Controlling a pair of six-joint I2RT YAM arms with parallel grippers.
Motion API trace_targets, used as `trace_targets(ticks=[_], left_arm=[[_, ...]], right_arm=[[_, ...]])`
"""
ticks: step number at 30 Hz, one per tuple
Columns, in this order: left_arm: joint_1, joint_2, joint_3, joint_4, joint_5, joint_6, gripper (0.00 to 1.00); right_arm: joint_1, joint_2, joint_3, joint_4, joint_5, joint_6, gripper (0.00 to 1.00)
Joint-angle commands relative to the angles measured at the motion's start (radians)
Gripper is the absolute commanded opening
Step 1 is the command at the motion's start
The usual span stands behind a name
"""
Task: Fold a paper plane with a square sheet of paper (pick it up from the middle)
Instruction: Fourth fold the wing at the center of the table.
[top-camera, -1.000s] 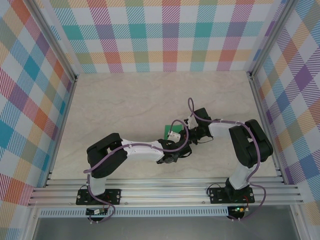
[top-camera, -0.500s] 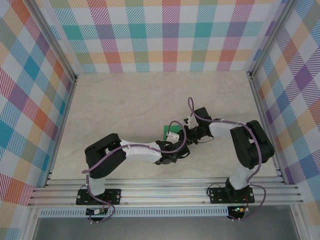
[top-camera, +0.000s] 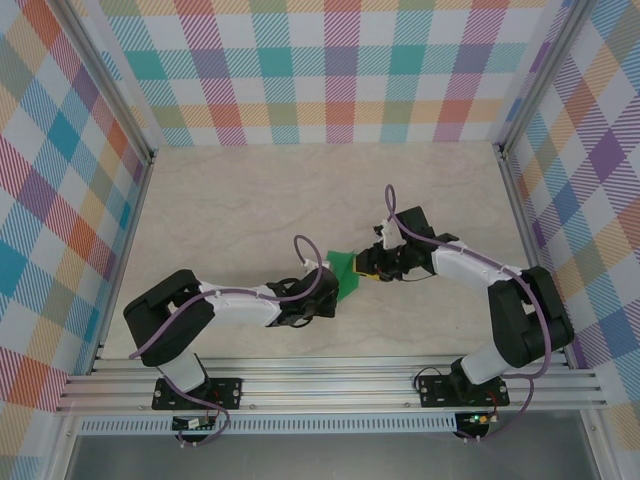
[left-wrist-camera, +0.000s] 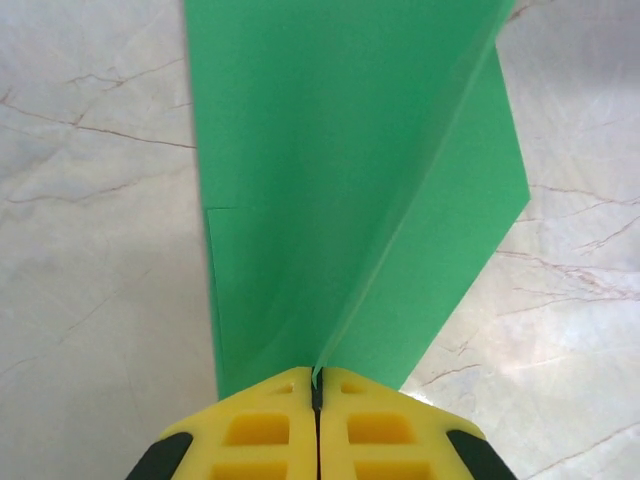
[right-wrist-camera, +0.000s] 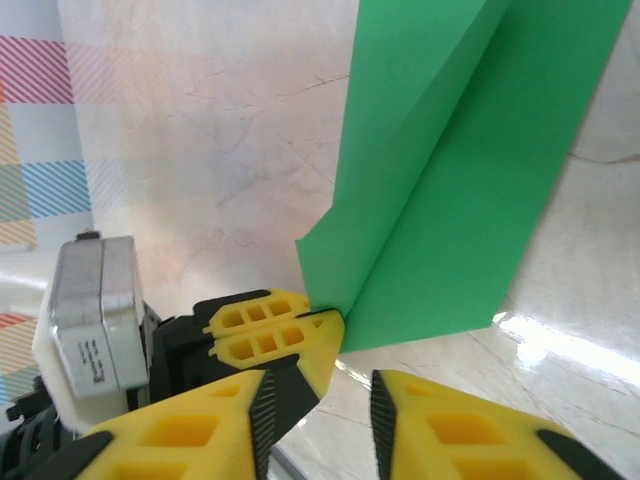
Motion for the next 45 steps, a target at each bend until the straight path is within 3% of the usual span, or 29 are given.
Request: trace_targets(ticks=[1, 8, 16, 40, 45], left_arm=[[0.044, -0.033, -0.043, 0.145, 0.13, -0.032, 0.06], [0.118, -0.027, -0.109, 0.281, 0.265, -0.084, 0.07], [0.154, -0.032, -0.126, 0.306, 0.324, -0.099, 0.08], [0.174, -0.047, -0.177, 0.331, 0.309, -0.122, 0.08], [0.175, -0.048, -0.183, 0.328, 0.305, -0.125, 0.13]], right_arm=[[0.001, 0.016, -0.025, 0.049, -0.078, 0.011, 0.29], [0.049, 0.109, 0.004, 0.131, -0.133, 0.044, 0.23], [0.088, 0.23, 0.084, 0.186, -0.138, 0.08, 0.18], [0.117, 0.4, 0.205, 0.148, -0.129, 0.064, 0.17], [0.119, 0.425, 0.215, 0.137, -0.117, 0.059, 0.17]])
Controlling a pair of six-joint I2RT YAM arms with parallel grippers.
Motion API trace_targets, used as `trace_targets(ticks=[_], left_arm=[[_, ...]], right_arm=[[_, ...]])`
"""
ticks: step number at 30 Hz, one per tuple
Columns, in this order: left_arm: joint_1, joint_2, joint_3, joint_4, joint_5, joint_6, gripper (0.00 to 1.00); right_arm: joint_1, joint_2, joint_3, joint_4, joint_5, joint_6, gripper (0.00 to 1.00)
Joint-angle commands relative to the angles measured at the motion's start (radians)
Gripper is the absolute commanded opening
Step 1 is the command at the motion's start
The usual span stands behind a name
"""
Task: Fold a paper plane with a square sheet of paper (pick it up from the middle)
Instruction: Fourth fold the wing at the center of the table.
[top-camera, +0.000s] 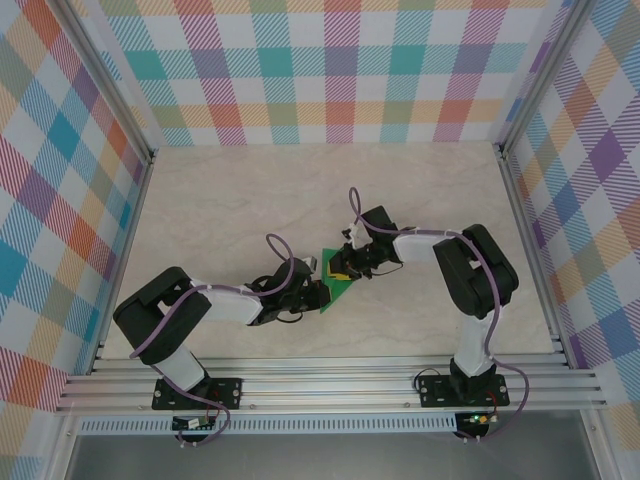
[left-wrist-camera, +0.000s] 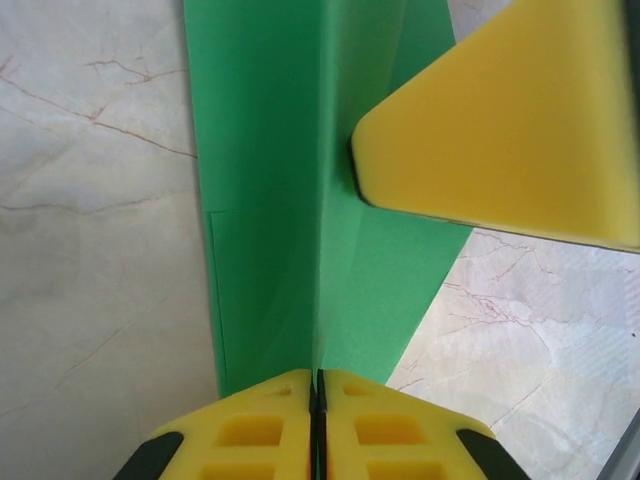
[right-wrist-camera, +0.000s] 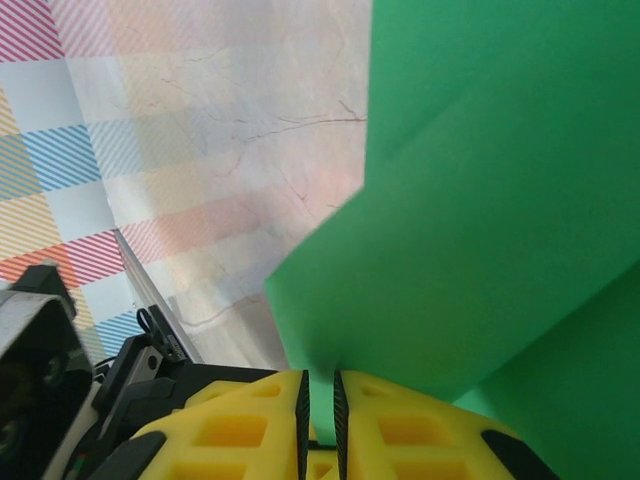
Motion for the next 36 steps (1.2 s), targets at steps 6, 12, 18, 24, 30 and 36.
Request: trace_targets(ticks=[6, 12, 18, 24, 30, 36], left_arm=[[0.012, -0.049, -0.018, -0.042, -0.019, 0.006, 0.24], [0.011, -0.067, -0.013, -0.089, -0.022, 0.033, 0.27], [0.007, -0.065, -0.009, -0.114, -0.017, 0.052, 0.26], [0.005, -0.054, -0.017, -0.083, -0.009, 0.051, 0.15], [0.004, -0.043, -0.021, -0.059, 0.007, 0.042, 0.09], [-0.001, -0.031, -0.017, -0.052, 0.027, 0.029, 0.09]], right_arm=[[0.007, 0.033, 0.041, -0.053, 0.019, -0.034, 0.16], [0.007, 0.033, 0.05, -0.064, 0.025, -0.036, 0.16], [0.007, 0.033, 0.055, -0.067, 0.025, -0.035, 0.16], [0.007, 0.031, 0.054, -0.07, 0.025, -0.036, 0.16], [0.007, 0.029, 0.05, -0.075, 0.021, -0.041, 0.16], [0.008, 0.027, 0.049, -0.085, 0.022, -0.049, 0.17]])
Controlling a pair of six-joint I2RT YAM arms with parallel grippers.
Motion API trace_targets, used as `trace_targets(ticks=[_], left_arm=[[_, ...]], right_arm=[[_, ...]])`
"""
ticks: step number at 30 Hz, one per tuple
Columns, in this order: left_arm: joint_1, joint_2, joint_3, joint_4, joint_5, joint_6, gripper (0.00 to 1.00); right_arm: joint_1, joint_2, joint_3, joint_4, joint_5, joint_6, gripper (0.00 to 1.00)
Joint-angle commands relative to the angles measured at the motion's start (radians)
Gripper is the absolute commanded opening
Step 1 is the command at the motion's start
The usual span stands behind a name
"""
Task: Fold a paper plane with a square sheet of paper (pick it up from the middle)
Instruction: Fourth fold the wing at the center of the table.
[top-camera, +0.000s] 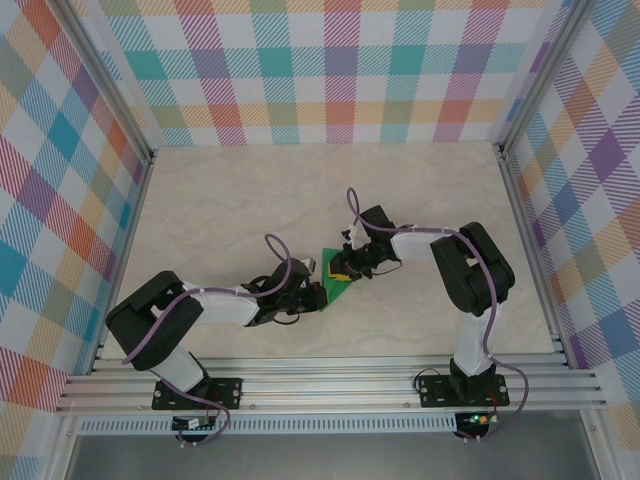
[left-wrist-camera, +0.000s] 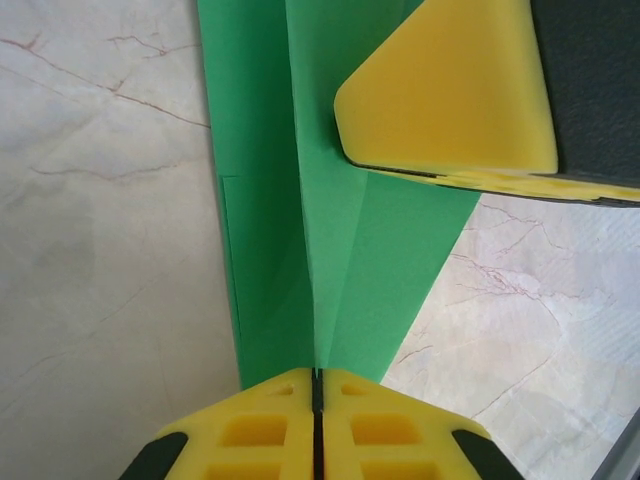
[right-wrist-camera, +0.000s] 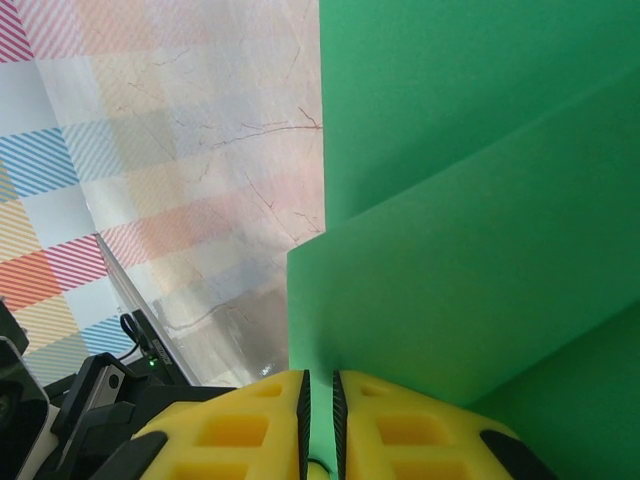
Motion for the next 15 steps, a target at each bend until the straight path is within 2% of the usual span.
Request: trace_targets(ticks=[1, 5, 8, 15], left_arm=[[-0.002, 0.017, -0.009, 0.019, 0.02, -0.013, 0.09], [-0.004, 0.031, -0.015, 0.027, 0.018, -0.028, 0.08], [-0.004, 0.047, -0.03, 0.054, 0.013, -0.052, 0.03], [-0.005, 0.047, -0.084, 0.126, -0.007, -0.096, 0.01]], right_arm=[[0.008, 0.007, 0.016, -0.028, -0.002, -0.028, 0.17], [0.008, 0.006, 0.013, -0.03, 0.0, -0.03, 0.17], [0.01, 0.005, 0.013, -0.025, -0.009, -0.03, 0.17], [0.01, -0.033, -0.002, 0.0, -0.049, -0.032, 0.18]])
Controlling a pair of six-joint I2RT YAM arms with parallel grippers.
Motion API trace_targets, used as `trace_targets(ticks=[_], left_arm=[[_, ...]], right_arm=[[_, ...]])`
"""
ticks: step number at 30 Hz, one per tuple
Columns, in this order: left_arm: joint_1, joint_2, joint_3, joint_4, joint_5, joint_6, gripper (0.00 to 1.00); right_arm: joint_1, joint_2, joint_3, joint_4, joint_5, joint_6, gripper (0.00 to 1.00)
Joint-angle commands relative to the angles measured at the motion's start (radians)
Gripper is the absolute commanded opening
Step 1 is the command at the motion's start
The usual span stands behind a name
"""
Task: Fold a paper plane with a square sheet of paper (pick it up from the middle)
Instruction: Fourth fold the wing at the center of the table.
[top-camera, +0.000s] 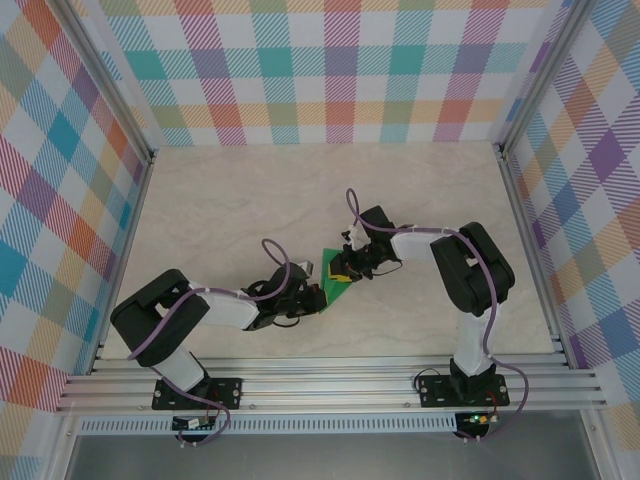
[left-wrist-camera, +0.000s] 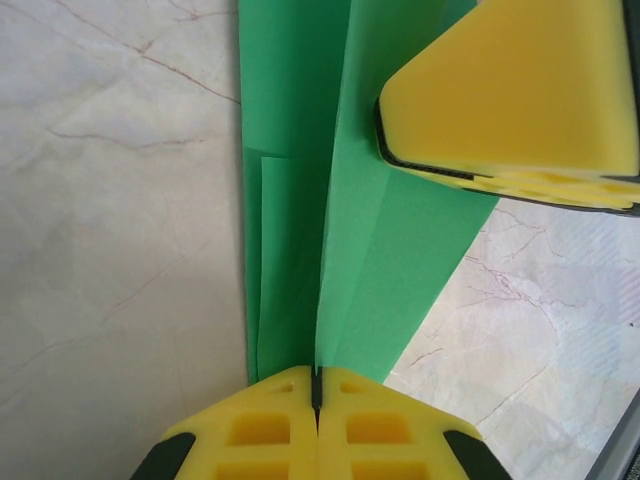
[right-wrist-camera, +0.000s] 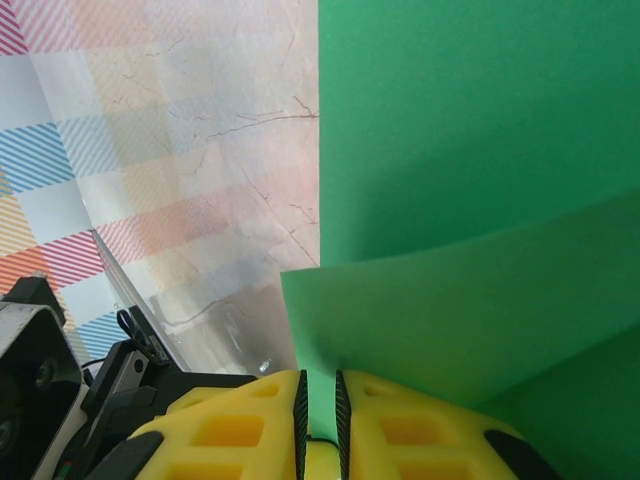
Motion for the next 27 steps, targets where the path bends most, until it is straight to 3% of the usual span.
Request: trace_targets(ticks=[1, 11, 19, 27], left_arm=[[-0.004, 0.015, -0.026, 0.007, -0.01, -0.026, 0.01], [-0.002, 0.017, -0.043, 0.01, -0.03, -0.045, 0.0], [-0.002, 0.018, -0.032, -0.004, -0.034, -0.045, 0.0], [-0.002, -0.021, -0.023, -0.074, -0.007, -0.003, 0.15]], right_arm=[[0.008, -0.034, -0.005, 0.019, -0.057, -0.02, 0.18], [0.032, -0.004, 0.013, 0.04, -0.079, -0.01, 0.2], [0.038, 0.048, 0.037, 0.024, -0.019, -0.003, 0.19], [0.037, 0.079, 0.048, -0.014, 0.039, -0.012, 0.16]])
